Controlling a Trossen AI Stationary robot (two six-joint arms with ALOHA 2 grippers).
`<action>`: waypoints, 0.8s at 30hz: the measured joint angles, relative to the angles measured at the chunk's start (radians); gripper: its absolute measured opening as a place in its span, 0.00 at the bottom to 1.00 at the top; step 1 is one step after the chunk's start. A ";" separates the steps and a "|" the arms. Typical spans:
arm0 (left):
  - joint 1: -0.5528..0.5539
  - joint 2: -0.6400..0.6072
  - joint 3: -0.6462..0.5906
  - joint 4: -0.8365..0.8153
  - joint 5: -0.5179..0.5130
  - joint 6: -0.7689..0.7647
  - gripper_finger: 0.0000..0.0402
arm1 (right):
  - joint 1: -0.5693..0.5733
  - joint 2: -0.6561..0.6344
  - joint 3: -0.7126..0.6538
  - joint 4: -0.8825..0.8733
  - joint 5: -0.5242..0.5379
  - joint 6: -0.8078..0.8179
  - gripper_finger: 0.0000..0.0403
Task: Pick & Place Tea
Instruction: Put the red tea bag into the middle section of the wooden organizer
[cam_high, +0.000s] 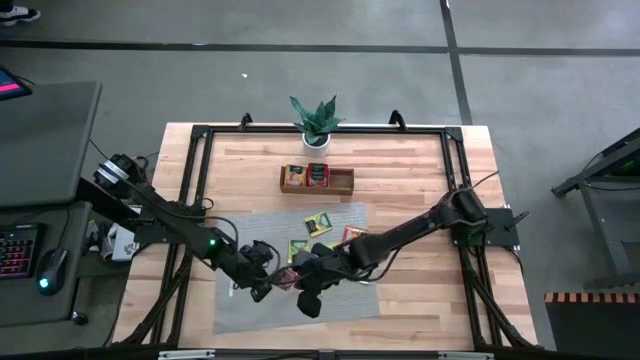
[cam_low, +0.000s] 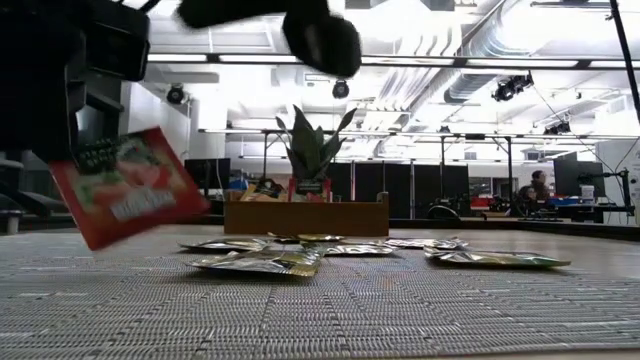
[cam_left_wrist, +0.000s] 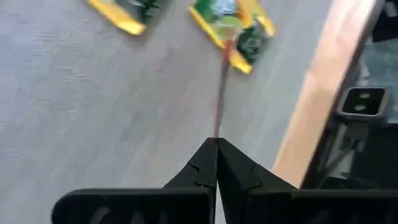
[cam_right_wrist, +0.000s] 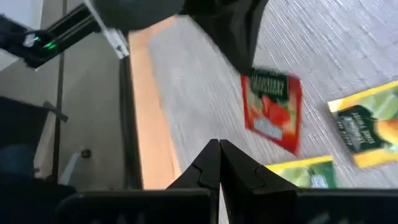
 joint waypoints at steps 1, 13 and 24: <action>0.000 -0.016 -0.001 -0.018 -0.003 0.012 0.00 | -0.001 -0.016 0.000 -0.019 -0.006 -0.009 0.00; 0.000 -0.059 0.090 -0.162 -0.020 0.355 0.00 | -0.071 -0.070 0.000 -0.088 -0.100 -0.187 0.00; 0.000 -0.059 0.276 -0.422 -0.102 0.470 0.00 | -0.139 -0.069 0.000 -0.008 -0.193 -0.262 0.26</action>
